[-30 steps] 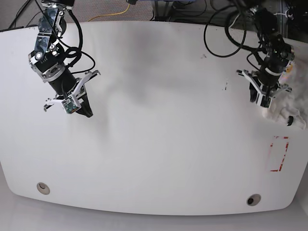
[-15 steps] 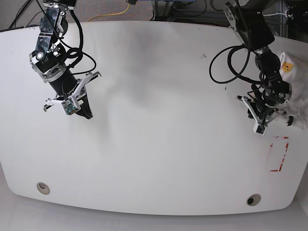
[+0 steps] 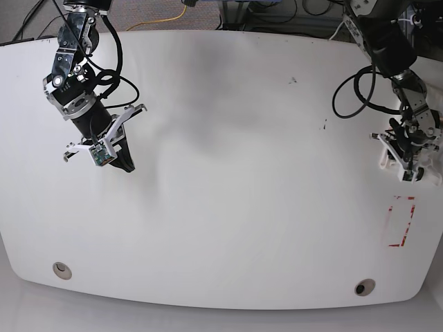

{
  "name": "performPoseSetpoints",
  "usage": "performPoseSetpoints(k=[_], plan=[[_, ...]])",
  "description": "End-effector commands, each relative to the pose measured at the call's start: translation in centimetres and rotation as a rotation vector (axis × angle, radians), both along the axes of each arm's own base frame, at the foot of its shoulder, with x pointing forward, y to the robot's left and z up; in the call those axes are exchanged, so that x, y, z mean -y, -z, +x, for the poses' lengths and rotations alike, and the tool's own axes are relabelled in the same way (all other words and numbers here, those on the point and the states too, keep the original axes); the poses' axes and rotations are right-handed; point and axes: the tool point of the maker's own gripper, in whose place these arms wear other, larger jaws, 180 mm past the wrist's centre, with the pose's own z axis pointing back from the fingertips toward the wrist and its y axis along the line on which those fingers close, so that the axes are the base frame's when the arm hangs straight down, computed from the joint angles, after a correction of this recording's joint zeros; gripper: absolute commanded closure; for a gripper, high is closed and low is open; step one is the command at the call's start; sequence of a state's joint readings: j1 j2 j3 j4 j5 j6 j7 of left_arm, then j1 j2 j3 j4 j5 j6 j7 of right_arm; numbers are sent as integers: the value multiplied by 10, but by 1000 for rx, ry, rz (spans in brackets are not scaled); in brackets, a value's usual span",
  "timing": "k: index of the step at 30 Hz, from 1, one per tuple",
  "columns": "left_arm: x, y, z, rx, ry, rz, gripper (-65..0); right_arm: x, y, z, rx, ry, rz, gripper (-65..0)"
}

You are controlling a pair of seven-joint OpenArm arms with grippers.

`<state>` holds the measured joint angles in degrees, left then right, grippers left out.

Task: Layout the t-shirt on the table in an organized manner, then fold the t-shirt properly
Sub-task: 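Push the shirt bundle to the table edge with the left gripper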

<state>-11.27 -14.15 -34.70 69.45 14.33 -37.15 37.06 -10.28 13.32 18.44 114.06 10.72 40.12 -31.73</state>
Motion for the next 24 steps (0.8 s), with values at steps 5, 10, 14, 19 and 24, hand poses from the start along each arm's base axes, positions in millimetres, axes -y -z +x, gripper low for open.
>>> performPoseSetpoints(k=[5, 10, 14, 19, 24], plan=[[-37, -8, -7, 35, -37, 25, -75, -2, -17, 4, 57, -11, 15, -8], [-47, 4, -23, 27, -61, 8, -75, -2, -17, 4, 58, -12, 14, -8], [-41, 1, -26, 25, -14, 12, -75, -2, -17, 3, 57, -12, 14, -8], [-20, -15, -12, 97, 10, 21, -75, -3, -14, 0, 47, -12, 14, -8], [1, -52, 5, 203, 42, 69, -75, -6, -12, -1, 44, -13, 27, -8]])
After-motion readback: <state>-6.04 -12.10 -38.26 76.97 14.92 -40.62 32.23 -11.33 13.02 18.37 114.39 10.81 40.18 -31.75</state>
